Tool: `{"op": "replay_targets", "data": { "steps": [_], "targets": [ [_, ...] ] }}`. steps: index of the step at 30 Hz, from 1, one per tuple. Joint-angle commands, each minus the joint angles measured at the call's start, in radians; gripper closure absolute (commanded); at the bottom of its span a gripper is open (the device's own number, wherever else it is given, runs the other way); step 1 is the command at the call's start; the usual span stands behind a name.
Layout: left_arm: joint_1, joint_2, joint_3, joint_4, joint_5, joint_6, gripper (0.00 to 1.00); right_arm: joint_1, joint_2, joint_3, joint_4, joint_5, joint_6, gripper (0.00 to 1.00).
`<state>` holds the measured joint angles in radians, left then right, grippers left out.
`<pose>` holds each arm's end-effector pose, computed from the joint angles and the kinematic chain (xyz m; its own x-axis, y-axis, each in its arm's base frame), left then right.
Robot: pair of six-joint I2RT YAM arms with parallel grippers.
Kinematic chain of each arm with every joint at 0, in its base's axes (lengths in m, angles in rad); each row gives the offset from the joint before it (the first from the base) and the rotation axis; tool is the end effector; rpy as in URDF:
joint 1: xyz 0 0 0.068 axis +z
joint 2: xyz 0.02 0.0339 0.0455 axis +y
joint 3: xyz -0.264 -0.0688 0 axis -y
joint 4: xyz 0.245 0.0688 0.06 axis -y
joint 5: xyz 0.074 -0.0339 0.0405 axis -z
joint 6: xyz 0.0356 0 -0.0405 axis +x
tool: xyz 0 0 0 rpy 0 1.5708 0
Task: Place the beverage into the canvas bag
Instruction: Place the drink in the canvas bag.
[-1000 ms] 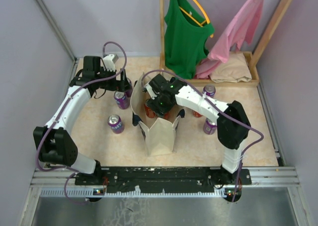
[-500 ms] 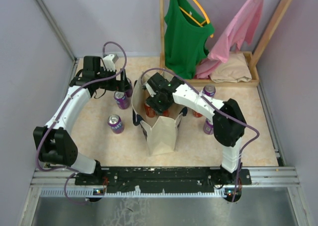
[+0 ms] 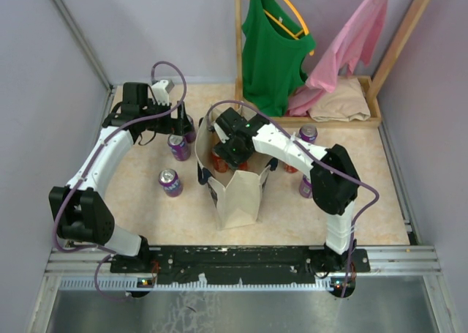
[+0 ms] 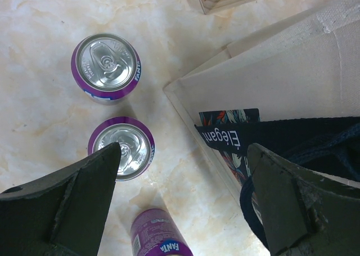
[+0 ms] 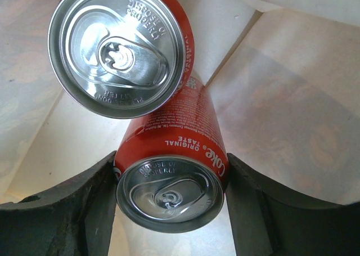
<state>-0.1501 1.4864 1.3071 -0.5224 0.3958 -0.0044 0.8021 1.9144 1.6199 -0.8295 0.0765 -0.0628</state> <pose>0.3253 -0.0631 0.3229 -0.6401 0.0927 -0.7626 0.4263 0.8687 -0.2522 0.2857 0.2915 0.2496 -0.5822 -0.6920 -0.4269 -0.7317 0.6748 -0.0959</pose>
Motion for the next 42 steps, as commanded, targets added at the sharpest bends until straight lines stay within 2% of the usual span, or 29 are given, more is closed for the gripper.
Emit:
{"op": "replay_targets", "data": {
  "steps": [1, 3, 8, 17, 28, 31, 36, 38, 39, 42],
  "targets": [
    [0.006, -0.024, -0.009, 0.022, 0.033, -0.008, 0.00, -0.007, -0.016, 0.065, 0.051, 0.020, 0.004, 0.50],
    [0.005, -0.023, -0.009, 0.024, 0.036, -0.007, 0.00, -0.007, -0.027, 0.050, 0.059, 0.010, 0.005, 0.44],
    [0.006, -0.018, -0.009, 0.030, 0.044, -0.013, 0.00, -0.007, -0.040, 0.024, 0.059, -0.020, 0.011, 0.36],
    [0.004, -0.005, -0.001, 0.028, 0.053, -0.013, 0.00, -0.007, -0.034, -0.005, 0.049, -0.044, 0.011, 0.28],
    [0.005, 0.007, 0.001, 0.027, 0.063, -0.014, 0.00, -0.007, -0.025, -0.020, 0.036, -0.049, 0.012, 0.28],
    [0.004, 0.009, 0.003, 0.027, 0.064, -0.014, 0.01, -0.007, -0.025, -0.018, 0.032, -0.040, 0.012, 0.37],
    [0.004, 0.013, 0.001, 0.025, 0.063, -0.013, 0.00, -0.007, -0.031, -0.016, 0.020, -0.058, 0.014, 0.83],
    [0.004, 0.012, 0.001, 0.027, 0.066, -0.013, 0.01, -0.007, -0.042, -0.015, 0.026, -0.083, 0.016, 0.96],
    [0.004, 0.013, 0.002, 0.027, 0.066, -0.012, 0.01, -0.007, -0.052, -0.018, 0.033, -0.092, 0.017, 1.00],
    [0.004, 0.017, 0.001, 0.028, 0.068, -0.012, 0.00, -0.007, -0.067, -0.020, 0.042, -0.125, 0.020, 1.00]
  ]
}}
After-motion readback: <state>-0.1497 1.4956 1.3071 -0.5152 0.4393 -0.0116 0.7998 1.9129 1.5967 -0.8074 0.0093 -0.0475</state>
